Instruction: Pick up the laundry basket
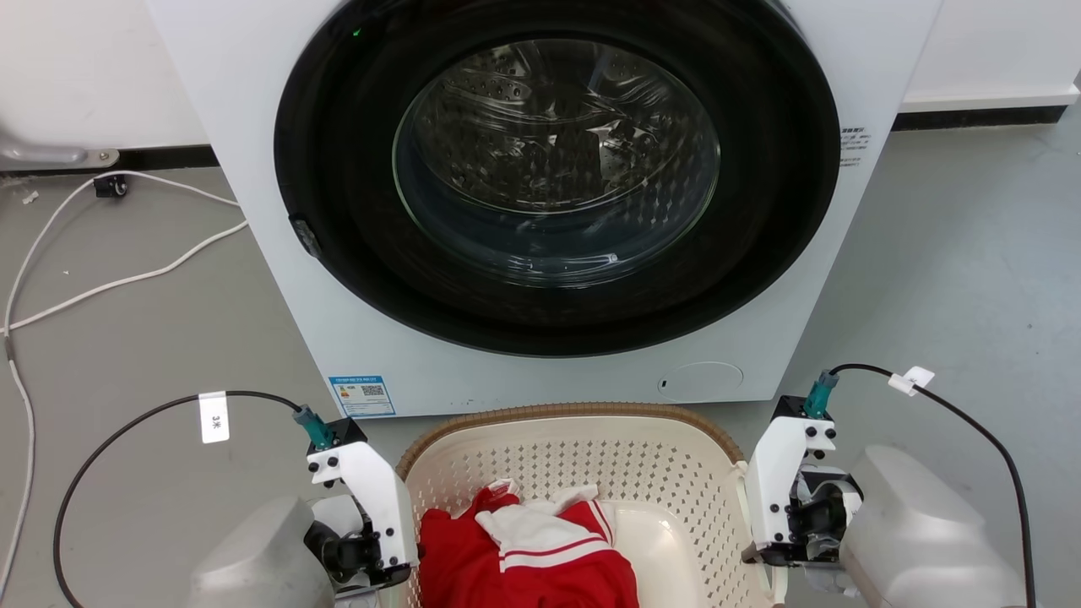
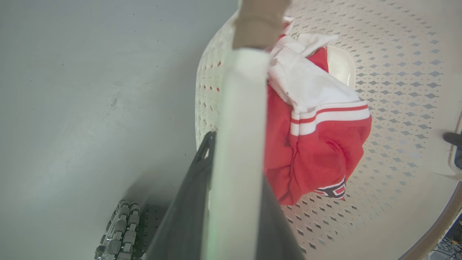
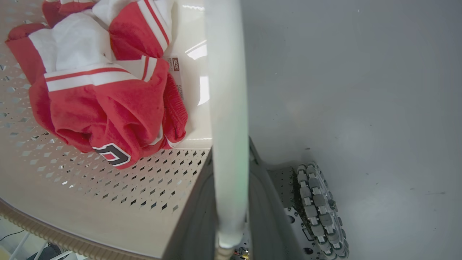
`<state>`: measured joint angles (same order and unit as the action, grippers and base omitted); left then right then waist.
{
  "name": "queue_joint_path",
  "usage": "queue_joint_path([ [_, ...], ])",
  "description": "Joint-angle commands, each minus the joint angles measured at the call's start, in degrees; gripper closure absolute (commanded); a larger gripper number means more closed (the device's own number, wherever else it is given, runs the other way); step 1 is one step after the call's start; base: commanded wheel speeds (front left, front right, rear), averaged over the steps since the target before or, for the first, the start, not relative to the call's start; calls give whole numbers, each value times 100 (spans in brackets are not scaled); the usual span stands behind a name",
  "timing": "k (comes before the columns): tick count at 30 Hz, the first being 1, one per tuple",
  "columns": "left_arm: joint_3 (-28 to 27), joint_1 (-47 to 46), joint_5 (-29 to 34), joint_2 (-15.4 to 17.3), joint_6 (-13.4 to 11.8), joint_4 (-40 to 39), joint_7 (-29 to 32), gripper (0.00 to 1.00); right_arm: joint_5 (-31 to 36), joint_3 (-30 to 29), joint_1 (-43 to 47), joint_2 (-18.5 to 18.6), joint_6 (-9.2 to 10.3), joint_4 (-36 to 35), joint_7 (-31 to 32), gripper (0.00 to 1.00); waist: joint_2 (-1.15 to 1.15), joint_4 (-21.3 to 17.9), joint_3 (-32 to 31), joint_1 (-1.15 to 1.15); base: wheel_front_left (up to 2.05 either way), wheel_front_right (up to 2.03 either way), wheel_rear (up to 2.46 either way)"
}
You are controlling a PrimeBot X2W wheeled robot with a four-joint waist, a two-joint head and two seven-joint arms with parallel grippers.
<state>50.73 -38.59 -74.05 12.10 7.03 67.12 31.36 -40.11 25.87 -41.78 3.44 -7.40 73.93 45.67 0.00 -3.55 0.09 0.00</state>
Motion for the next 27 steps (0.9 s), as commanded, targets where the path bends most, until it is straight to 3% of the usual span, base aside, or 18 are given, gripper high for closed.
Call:
queue_joint_path([
  [1,-38,-111,-122,-112,83,-85,-21,100,-65,-5,80,-102,-17,-11,-2,100,0,3,7,0,0,0,0],
  [27,65,-135,-216,-118,83,-64,-56,100,-77,-62,122,-103,-17,-11,-18,100,0,1,29,0,0,0,0],
])
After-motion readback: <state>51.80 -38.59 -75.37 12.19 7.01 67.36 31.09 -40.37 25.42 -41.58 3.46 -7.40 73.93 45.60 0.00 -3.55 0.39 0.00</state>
